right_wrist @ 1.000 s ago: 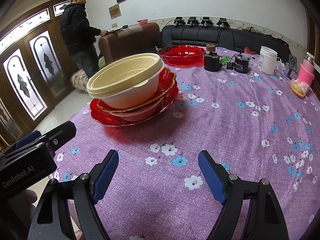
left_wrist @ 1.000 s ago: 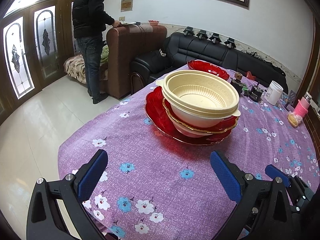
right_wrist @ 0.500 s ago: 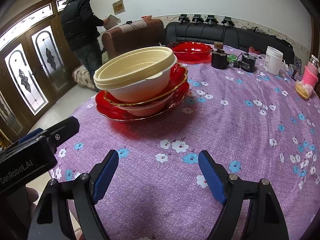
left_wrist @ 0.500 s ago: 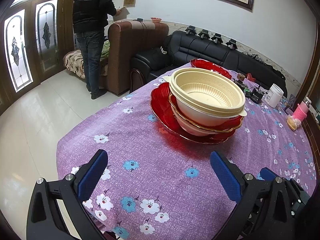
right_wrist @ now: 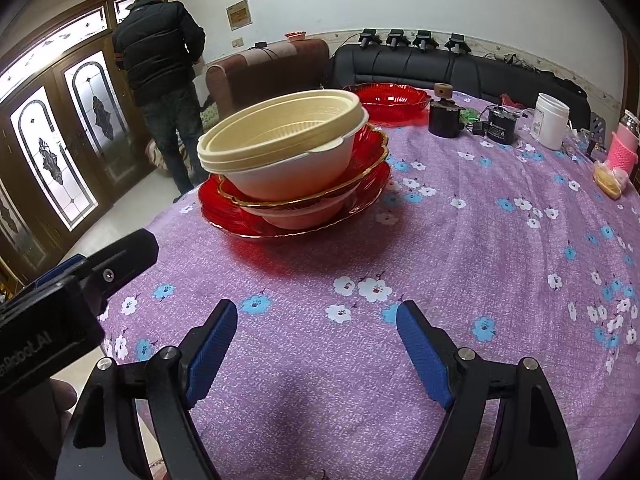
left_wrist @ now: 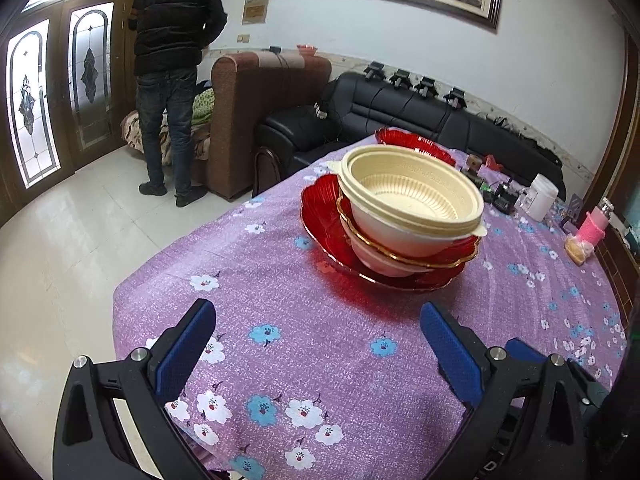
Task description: Organize plates and bowls
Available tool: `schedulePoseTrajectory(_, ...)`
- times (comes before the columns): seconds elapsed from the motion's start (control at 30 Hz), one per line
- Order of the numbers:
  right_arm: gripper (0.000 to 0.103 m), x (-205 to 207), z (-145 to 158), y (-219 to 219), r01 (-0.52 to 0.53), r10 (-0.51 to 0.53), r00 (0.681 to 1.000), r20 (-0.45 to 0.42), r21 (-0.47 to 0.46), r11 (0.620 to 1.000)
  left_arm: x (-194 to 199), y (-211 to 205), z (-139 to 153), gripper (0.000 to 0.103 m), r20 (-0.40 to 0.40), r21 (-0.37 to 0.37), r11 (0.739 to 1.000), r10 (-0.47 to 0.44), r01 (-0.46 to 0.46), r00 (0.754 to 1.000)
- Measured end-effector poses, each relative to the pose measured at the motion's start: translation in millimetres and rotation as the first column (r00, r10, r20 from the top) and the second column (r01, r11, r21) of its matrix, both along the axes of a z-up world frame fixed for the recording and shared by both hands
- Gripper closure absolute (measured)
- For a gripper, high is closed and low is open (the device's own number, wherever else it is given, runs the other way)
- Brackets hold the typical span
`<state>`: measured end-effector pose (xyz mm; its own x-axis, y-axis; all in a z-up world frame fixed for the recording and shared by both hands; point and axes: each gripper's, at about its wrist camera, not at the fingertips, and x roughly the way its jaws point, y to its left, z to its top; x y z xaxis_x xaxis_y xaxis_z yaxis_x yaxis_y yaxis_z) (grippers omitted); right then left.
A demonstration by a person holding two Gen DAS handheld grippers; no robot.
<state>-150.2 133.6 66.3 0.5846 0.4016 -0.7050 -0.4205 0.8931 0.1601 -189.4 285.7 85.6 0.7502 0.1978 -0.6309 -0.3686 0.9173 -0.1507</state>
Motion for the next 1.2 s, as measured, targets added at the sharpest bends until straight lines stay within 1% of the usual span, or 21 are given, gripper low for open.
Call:
schedulePoseTrajectory(0.13, 0.017, -3.0, -0.7, 4.3, -0.008, 0.008, 1.000, 0.007, -0.003, 1.000, -10.7, 0.8, 7.0, 0.001, 0.061, 0.038, 0.999, 0.029, -0.031, 0.998)
schedulePoseTrajectory(0.27, 0.017, -2.8, 0.3, 4.9, -0.010, 0.010, 1.000, 0.013, 0.002, 1.000, -14.9, 3.3, 11.6, 0.001, 0.090, 0.057, 0.996, 0.062, -0.067, 0.994)
schedulePoseTrajectory(0.4, 0.017, -2.7, 2.5, 1.5, -0.004, 0.004, 1.000, 0.022, 0.006, 1.000, -25.1, 5.6, 20.4, 0.001, 0.148, 0.081, 0.988, 0.122, -0.135, 0.981)
schedulePoseTrajectory(0.47, 0.017, -1.8, 2.9, -1.5, 0.000, 0.000, 1.000, 0.021, 0.013, 1.000, -27.8, 4.9, 24.4, 0.000, 0.166, 0.083, 0.985, 0.133, -0.148, 0.977)
schedulePoseTrajectory(0.63, 0.017, -1.2, 5.2, -8.1, 0.004, -0.005, 1.000, 0.025, 0.035, 0.999, -19.9, -3.0, 23.0, 0.000, 0.118, 0.116, 0.982, 0.134, -0.147, 0.984)
schedulePoseTrajectory(0.8, 0.017, -0.4, 13.5, -17.9, 0.027, -0.030, 0.999, 0.045, 0.061, 0.998, -14.4, -11.3, 18.5, 0.000, 0.078, 0.129, 0.983, 0.120, -0.129, 0.990)
schedulePoseTrajectory(0.97, 0.017, -0.2, 17.6, -27.1, 0.038, -0.041, 0.998, 0.050, 0.071, 0.997, -11.9, -21.3, 19.5, 0.000, 0.059, 0.160, 0.981, 0.105, -0.113, 0.993)
schedulePoseTrajectory(1.07, 0.017, 0.0, 19.1, -31.4, 0.041, -0.044, 0.998, 0.050, 0.069, 0.997, -10.1, -32.2, 20.5, 0.000, 0.057, 0.186, 0.978, 0.080, -0.089, 0.995)
schedulePoseTrajectory(1.2, 0.016, 1.2, 23.0, -34.6, 0.049, -0.052, 0.996, 0.068, 0.040, 0.998, -8.3, -38.9, 22.3, 0.000, 0.051, 0.183, 0.981, 0.062, -0.070, 0.997)
